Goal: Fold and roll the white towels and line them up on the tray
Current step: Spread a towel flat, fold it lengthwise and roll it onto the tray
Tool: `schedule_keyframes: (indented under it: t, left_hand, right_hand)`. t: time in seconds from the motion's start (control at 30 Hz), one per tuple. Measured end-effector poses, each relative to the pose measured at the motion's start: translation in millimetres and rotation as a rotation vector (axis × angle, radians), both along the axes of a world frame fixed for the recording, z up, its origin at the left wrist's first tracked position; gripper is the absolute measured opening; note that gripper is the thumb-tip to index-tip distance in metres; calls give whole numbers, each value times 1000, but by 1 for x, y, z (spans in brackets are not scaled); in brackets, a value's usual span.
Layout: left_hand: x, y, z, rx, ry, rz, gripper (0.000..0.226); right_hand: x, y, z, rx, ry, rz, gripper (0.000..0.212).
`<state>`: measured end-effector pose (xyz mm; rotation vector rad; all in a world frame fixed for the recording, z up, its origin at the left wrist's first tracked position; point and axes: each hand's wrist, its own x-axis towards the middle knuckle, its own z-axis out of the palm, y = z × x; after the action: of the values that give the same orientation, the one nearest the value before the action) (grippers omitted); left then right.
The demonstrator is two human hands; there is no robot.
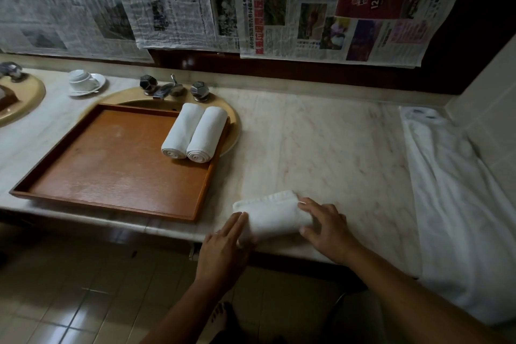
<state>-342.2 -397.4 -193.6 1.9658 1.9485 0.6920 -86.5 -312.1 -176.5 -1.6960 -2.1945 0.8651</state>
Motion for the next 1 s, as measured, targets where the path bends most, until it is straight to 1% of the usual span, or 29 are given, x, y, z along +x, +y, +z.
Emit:
schedule_keyframes:
  t: [0.07,0.13,0.2,0.27,0.3,0.33,0.4,0.47,0.5,0.53,0.57,0.6,0.7,0.77,0.83,0.93,1.0]
  left_hand:
    - [3,0,-1,-67,-204,44,53]
    - [1,4,0,-142,-425,108,52]
    - [-3,11,4,-214,-488,140,47]
    - [-5,19,12,-257,-508,144,32]
    - [-5,24,16,-270,-514,153,27]
    - [-5,29,18,-289,-500,173,27]
    - [-5,39,23,-344,-403,250,38]
    - [-5,46,26,-404,-260,332,52]
    - [-4,48,28,-448,-226,359,57]
    - [-3,51,30,-502,-231,382,61]
    - [-3,55,33,-558,-274,407,62]
    - [-2,57,36,-608,-349,436,62]
    - [-6,62,43,-663,-652,503,62]
    - [-11,62,45,-688,-814,527,59]
    - [-15,61,47,-719,-911,531,58]
    - [-17,60,49,-784,-980,471,60]
    - [-16,61,50,-775,-1034,425,59]
  right_hand:
    - [2,3,0,-117,62,-50,48]
    - [1,10,4,-172,133,-82,39]
    - [-4,16,9,-209,165,-78,30]
    - [-11,22,15,-258,184,-128,28]
    - [-15,25,18,-277,177,-172,29]
    - [-18,28,19,-286,159,-218,30]
    - [-23,35,22,-289,43,-276,39]
    - [-25,40,24,-339,-64,-307,59]
    - [-26,42,25,-372,-75,-331,70]
    - [-27,43,24,-402,-58,-364,80]
    - [-30,44,28,-429,-24,-401,87]
    - [-30,44,30,-456,24,-434,86]
    - [-29,42,33,-535,223,-511,74]
    - [-28,38,35,-562,343,-555,67]
    - [-28,35,35,-579,413,-592,62]
    - [-25,33,36,-627,496,-656,56]
    - [-22,35,38,-676,553,-689,56]
